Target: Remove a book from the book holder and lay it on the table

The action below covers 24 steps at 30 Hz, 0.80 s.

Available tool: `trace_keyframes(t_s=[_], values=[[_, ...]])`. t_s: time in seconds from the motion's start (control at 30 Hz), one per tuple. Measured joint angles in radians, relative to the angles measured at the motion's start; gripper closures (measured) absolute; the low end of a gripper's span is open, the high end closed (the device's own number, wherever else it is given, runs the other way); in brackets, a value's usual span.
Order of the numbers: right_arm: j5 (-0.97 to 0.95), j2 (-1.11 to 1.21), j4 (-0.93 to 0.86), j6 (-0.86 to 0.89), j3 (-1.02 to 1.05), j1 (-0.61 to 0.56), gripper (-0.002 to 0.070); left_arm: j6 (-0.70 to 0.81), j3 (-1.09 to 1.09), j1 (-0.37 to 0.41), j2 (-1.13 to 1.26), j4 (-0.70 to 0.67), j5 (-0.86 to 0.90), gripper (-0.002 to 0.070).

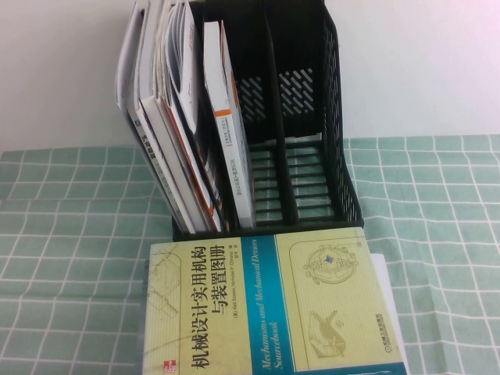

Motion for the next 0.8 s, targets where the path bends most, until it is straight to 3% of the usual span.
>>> trace_keyframes(t_s=[0.8], values=[[0.0,0.0,0.0,0.0,0.0,0.0,0.0678,0.016,0.0,0.0,0.0,-0.021,0.0,0.0678]])
